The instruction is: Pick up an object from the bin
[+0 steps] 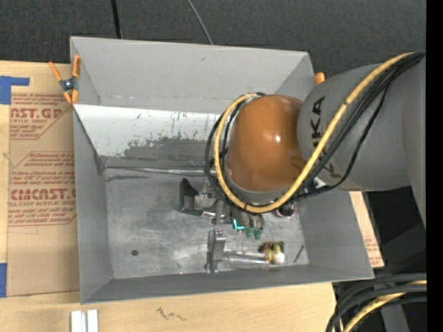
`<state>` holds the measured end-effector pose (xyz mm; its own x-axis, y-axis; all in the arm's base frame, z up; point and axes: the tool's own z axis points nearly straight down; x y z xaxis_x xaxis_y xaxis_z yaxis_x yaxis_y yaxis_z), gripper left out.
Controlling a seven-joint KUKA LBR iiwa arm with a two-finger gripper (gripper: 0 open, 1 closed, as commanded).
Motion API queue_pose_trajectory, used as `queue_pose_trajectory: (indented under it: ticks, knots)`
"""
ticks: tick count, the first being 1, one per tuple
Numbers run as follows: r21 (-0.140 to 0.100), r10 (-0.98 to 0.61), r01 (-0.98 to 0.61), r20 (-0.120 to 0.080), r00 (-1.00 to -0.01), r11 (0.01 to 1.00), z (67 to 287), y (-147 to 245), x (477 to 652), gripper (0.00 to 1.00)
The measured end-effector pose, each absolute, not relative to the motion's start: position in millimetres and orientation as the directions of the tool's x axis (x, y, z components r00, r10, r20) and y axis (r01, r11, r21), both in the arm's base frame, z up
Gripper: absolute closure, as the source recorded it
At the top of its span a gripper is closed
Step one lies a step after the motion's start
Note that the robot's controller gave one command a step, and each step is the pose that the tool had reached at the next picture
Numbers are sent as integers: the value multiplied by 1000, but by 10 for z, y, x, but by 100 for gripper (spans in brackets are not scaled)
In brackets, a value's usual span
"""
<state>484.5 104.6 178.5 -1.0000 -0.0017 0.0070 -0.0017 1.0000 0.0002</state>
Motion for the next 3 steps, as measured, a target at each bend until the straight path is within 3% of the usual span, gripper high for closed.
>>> queue_pose_trajectory:
  ticks: [1,2,3]
  knots:
    - [1,-1,-1,0,-1000,1000,1814,1042,4863,0]
    - [2,-2,-2,-3,-1000,1000,1535,572,5007,0]
    - [0,7,7,3,-1000,1000,1051,432,5243,100]
